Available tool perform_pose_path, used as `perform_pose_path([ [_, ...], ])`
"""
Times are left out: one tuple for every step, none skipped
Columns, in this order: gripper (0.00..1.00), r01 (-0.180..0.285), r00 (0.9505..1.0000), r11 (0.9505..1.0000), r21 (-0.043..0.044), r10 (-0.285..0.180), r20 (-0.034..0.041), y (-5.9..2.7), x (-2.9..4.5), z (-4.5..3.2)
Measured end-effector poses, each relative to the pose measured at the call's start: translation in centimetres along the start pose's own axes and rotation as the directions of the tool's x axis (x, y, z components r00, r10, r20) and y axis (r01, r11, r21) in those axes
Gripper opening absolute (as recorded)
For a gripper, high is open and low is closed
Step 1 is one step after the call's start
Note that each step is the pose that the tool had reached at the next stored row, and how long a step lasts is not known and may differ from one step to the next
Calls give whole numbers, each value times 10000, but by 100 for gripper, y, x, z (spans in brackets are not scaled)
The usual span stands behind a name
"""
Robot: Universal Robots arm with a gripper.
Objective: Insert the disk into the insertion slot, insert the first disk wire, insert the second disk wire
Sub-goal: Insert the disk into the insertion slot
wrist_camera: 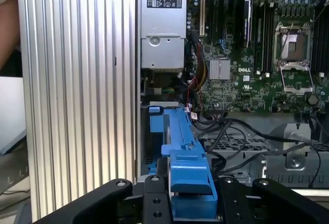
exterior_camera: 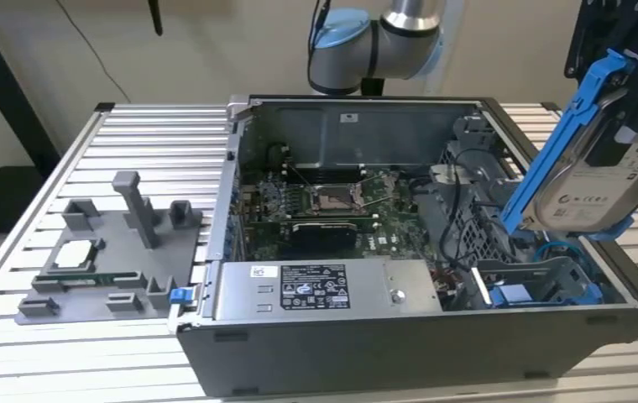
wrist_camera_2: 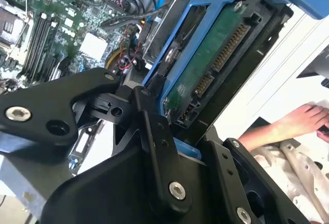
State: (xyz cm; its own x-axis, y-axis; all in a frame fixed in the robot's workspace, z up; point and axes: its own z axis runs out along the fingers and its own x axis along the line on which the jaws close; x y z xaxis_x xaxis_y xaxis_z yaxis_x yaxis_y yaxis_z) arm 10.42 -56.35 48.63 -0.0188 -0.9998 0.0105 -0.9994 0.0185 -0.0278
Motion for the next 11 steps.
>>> perform_pose_path([
  [0, 0, 10000, 10000, 61, 0, 2, 14, 0, 6],
  [0, -1, 10000, 9999, 100, 1, 3, 25, 1, 10],
  [0, -2, 10000, 9999, 118, 1, 5, 32, 1, 13],
  [0, -2, 10000, 9999, 121, 1, 4, 34, 1, 14],
  [0, 0, 10000, 9999, 123, 0, 3, 37, 1, 15],
  [0, -2, 10000, 9999, 128, 2, 2, 42, 1, 18],
  [0, -2, 10000, 9999, 135, 2, 3, 47, 1, 23],
  [0, -3, 10000, 9999, 147, 2, 2, 55, 1, 28],
  [0, -1, 10000, 9999, 161, 1, 2, 64, 1, 34],
  [0, -1, 10000, 9999, 168, 1, 4, 73, 1, 39],
  [0, -2, 10000, 9999, 170, 2, 4, 80, 1, 42],
])
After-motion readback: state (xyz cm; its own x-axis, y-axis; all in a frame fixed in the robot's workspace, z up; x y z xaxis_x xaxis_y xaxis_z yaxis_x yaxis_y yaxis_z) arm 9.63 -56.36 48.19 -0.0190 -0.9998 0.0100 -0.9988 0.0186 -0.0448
